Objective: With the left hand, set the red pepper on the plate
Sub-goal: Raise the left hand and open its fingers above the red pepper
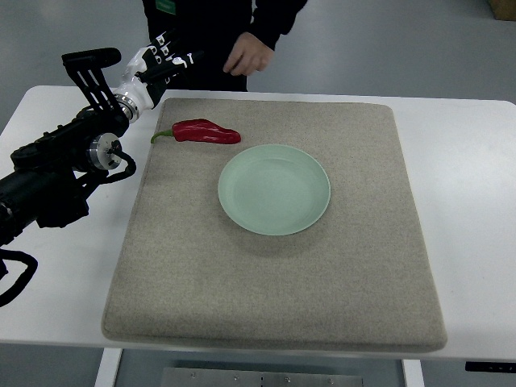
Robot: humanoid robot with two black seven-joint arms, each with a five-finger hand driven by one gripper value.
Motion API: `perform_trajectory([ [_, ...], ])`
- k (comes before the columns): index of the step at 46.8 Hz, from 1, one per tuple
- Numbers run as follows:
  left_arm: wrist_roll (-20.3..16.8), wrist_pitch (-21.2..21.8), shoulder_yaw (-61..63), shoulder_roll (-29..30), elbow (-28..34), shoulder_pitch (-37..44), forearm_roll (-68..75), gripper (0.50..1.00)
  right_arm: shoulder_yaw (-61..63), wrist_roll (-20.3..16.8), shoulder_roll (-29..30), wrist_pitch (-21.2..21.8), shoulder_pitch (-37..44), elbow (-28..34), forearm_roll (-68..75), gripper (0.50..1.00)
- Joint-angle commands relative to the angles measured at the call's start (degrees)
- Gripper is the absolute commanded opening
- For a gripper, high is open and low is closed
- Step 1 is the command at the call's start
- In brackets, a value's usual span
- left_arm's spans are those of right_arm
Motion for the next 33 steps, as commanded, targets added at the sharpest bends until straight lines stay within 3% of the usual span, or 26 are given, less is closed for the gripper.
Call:
perform_trajectory([
  [1, 0.0, 0.0, 0.0, 0.1, 0.0, -0.1, -0.1, 0.996, -0.1, 0.0, 0.0, 0.0, 0.0, 0.0, 0.0, 0.932],
  [33, -0.3, -0.6, -3.2, 0.3, 0.3, -0.1, 0.1, 0.996, -0.1, 0.0, 0.0, 0.0, 0.0, 0.0, 0.0, 0.932],
])
